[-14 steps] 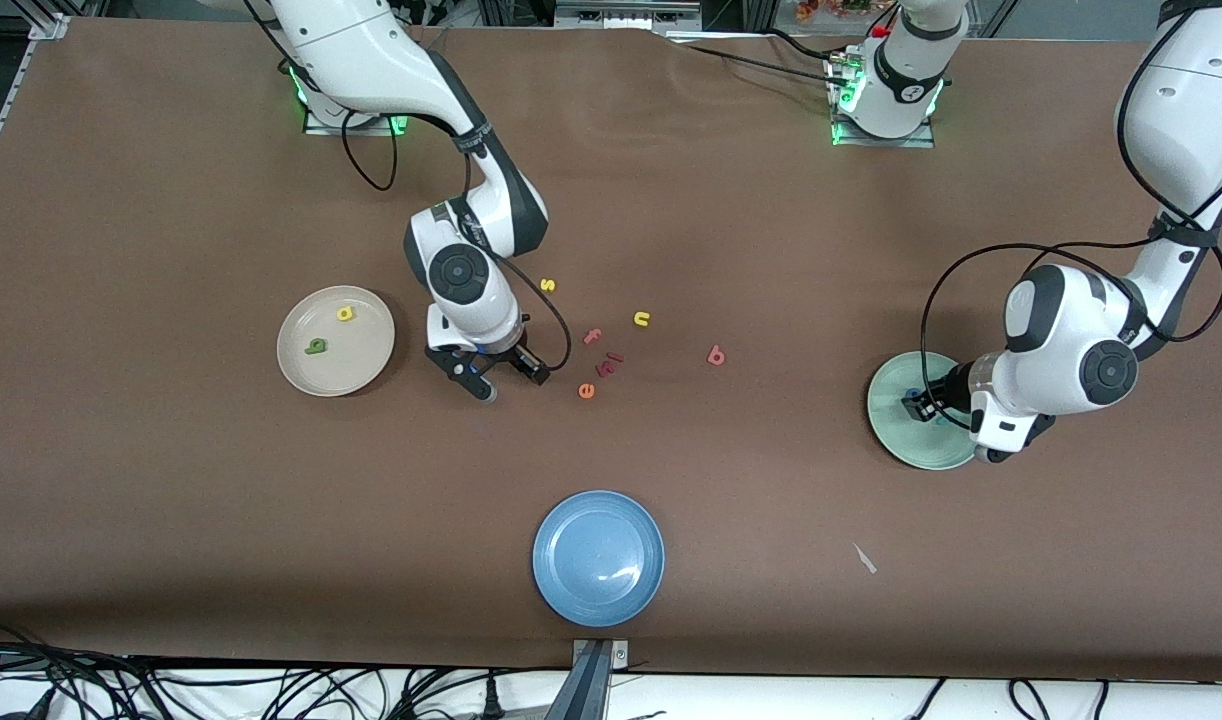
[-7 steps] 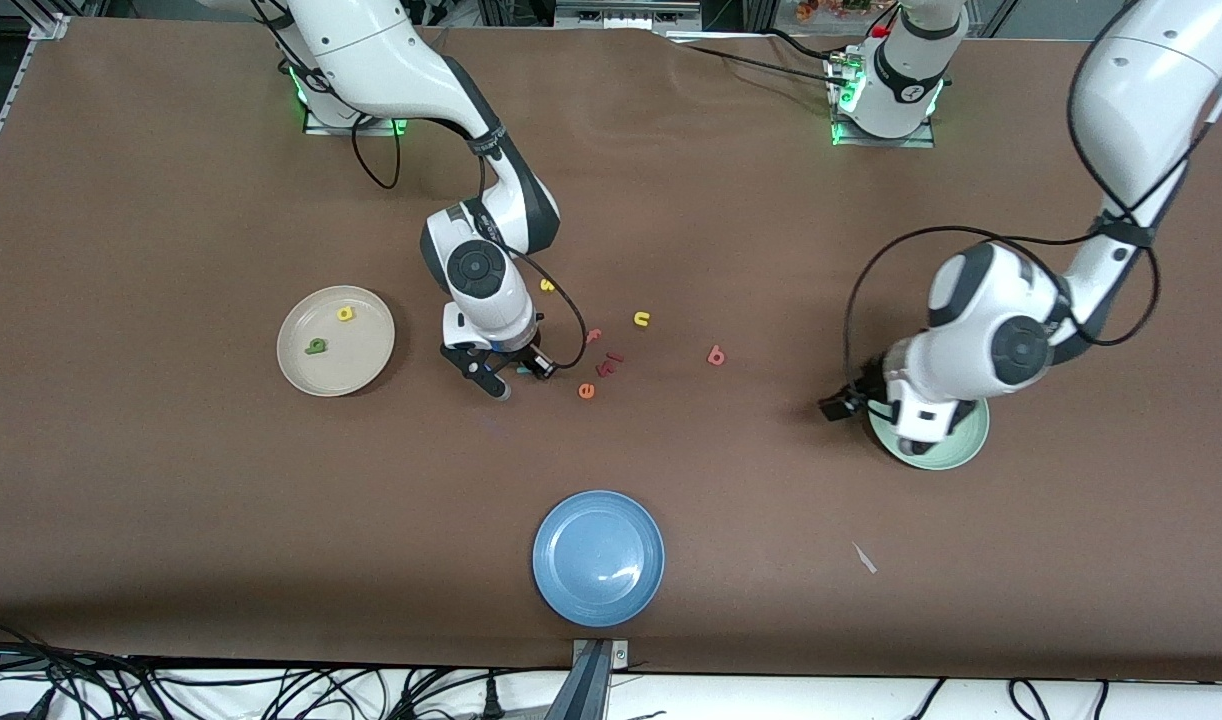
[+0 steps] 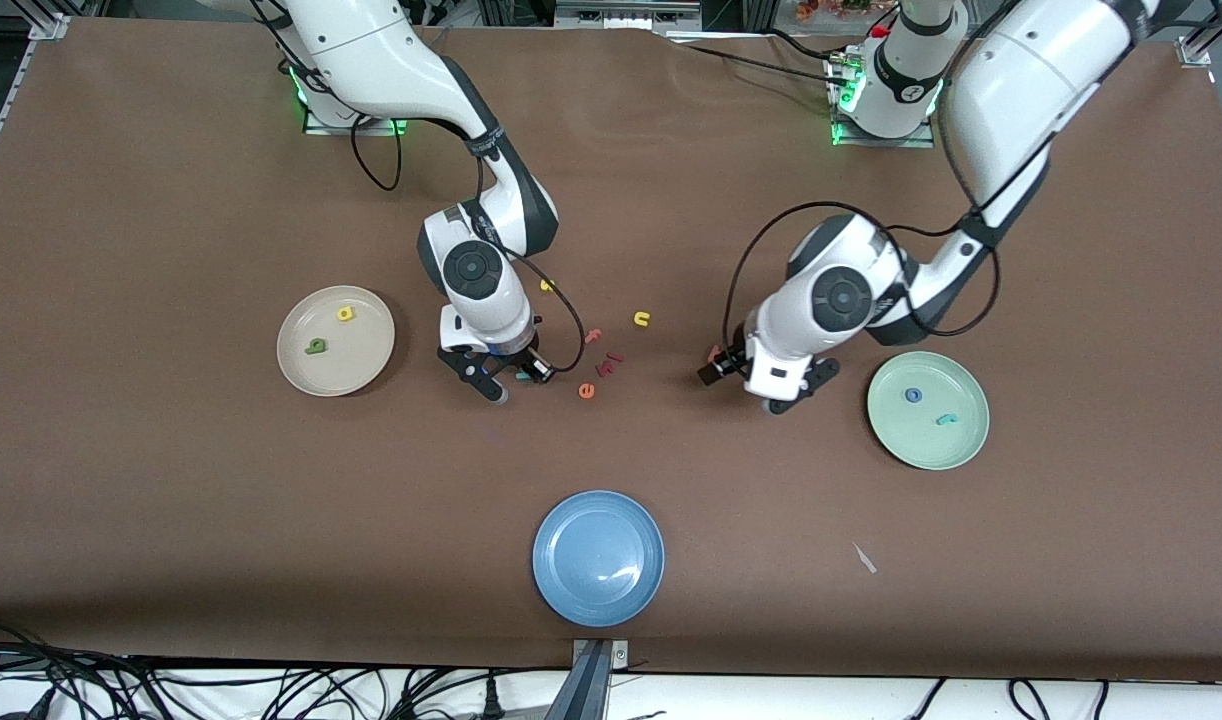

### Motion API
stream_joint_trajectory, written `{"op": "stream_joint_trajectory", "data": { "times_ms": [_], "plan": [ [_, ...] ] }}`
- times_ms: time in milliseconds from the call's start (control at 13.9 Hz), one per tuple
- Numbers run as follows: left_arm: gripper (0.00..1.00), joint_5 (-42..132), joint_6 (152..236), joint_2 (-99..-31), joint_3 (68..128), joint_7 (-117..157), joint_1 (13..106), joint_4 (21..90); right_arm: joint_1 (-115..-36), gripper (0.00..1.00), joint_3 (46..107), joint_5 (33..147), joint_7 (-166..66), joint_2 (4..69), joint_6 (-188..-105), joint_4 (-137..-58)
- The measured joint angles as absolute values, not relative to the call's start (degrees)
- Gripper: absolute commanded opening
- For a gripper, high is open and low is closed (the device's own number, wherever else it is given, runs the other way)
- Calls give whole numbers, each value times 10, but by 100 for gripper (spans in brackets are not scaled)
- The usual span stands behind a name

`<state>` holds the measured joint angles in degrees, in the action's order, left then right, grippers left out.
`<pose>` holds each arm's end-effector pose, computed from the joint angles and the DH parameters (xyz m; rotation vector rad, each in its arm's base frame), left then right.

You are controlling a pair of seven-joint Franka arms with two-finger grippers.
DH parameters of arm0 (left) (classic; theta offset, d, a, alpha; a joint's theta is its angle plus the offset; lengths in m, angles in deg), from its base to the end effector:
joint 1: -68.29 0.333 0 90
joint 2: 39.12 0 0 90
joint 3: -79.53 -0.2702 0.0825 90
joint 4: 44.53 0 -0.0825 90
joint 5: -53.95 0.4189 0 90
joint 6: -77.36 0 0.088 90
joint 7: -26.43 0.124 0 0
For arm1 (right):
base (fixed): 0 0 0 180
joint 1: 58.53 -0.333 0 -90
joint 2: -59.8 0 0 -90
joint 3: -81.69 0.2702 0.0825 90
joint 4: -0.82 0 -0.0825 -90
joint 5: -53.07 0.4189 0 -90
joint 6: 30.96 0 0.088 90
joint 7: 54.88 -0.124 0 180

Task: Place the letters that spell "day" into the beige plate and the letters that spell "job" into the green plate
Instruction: 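Grasp the pink a with the left gripper while the right gripper grasps teal v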

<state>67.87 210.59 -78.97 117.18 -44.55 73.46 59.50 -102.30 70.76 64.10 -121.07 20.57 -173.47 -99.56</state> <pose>0.5474 -0.3412 0.1436 2.8641 0.9003 -0.2966 0.5580 0.3633 0.1126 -2.9077 1.0370 -0.0645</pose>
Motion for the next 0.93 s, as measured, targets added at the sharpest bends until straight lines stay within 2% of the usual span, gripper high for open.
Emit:
{"op": "stream_joint_trajectory", "data": {
  "times_ms": [216, 431, 718, 790, 862, 934],
  "plan": [
    [91, 679, 2138, -808, 1128, -445, 685, 595, -1022, 25, 655, 641, -1118, 232, -1651, -988],
    [90, 679, 2148, -818, 1124, -439, 680, 595, -1017, 25, 592, 642, -995, 269, -1559, -997],
    [86, 685, 2147, -820, 1123, -411, 674, 596, -1013, 27, 529, 649, -862, 305, -1566, -1085],
    [86, 685, 2144, -820, 1121, -403, 674, 597, -1011, 33, 517, 670, -826, 307, -1584, -1110],
    [86, 685, 2138, -821, 1120, -391, 675, 598, -1006, 58, 511, 692, -792, 308, -1603, -1132],
    [86, 685, 2131, -822, 1118, -378, 676, 598, -1000, 100, 510, 711, -764, 308, -1622, -1151]
  ]
}}
